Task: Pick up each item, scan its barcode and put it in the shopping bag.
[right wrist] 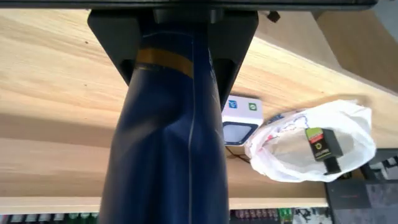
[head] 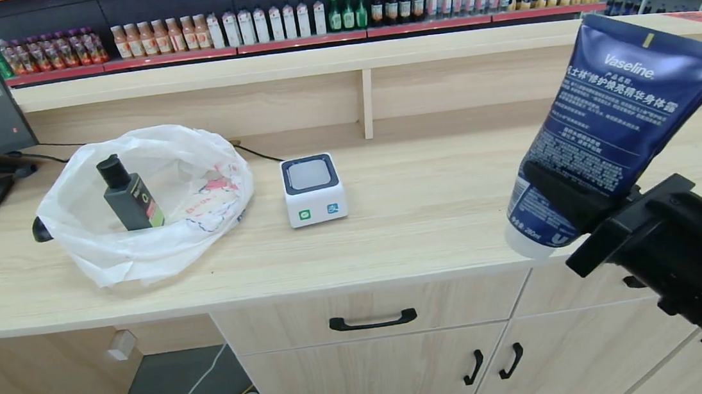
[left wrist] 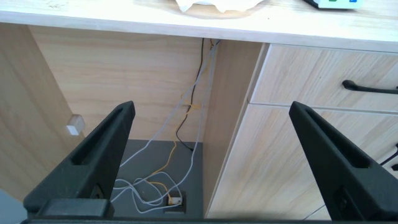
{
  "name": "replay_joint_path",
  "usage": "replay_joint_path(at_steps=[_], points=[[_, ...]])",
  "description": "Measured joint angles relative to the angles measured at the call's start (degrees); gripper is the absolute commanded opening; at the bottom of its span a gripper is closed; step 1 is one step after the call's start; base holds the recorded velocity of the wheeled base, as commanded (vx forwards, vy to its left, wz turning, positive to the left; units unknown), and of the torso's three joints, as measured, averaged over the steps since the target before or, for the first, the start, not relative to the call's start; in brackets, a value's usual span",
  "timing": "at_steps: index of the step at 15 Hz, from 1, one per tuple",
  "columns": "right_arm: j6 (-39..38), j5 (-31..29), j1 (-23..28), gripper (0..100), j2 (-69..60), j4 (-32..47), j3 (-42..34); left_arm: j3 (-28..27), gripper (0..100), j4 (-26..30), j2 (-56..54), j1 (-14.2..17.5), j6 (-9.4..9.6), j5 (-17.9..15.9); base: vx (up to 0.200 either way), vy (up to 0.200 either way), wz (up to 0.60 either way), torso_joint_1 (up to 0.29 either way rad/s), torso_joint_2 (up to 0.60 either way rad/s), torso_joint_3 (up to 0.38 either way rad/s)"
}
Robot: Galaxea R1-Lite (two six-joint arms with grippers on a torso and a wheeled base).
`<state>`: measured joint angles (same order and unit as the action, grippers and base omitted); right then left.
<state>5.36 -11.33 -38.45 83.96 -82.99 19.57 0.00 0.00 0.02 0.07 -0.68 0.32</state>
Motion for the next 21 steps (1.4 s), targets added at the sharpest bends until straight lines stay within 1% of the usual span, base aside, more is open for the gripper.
replay_joint_path(at_steps=[2,4,7,9,11,14,19,21], points=[[0.0,0.1,3.1,0,-0.1,0.2,0.4,0.0,100,0.0,0.0,0.0,0.0,0.0,0.0,0.0,0.0,0.0,0.0,0.0],[-0.1,0.6,5.4,0,0.0,1.3,2.5,0.0,100,0.0,0.0,0.0,0.0,0.0,0.0,0.0,0.0,0.0,0.0,0.0],[3.2,1.4,6.4,0,0.7,0.3,4.3,0.0,100,0.0,0.0,0.0,0.0,0.0,0.0,0.0,0.0,0.0,0.0,0.0],[3.2,1.5,7.1,0,1.5,-0.1,5.2,0.0,100,0.0,0.0,0.0,0.52,0.0,0.0,0.0,0.0,0.0,0.0,0.0],[2.8,1.5,10.2,0,2.4,-0.4,7.4,0.0,100,0.0,0.0,0.0,0.61,0.0,0.0,0.0,0.0,0.0,0.0,0.0],[2.6,1.6,14.1,0,3.9,-0.6,10.1,0.0,100,0.1,0.0,0.0,0.98,0.0,-0.2,0.0,0.0,0.006,0.0,0.001],[2.5,2.0,15.3,0,4.9,-0.8,11.3,0.0,100,0.1,0.0,0.0,1.04,0.0,0.0,0.0,0.0,0.0,0.0,0.0],[2.5,2.0,15.4,0,5.6,-0.8,11.7,0.0,100,0.0,0.0,0.0,0.59,0.0,0.0,0.2,0.0,0.012,0.0,-0.005]])
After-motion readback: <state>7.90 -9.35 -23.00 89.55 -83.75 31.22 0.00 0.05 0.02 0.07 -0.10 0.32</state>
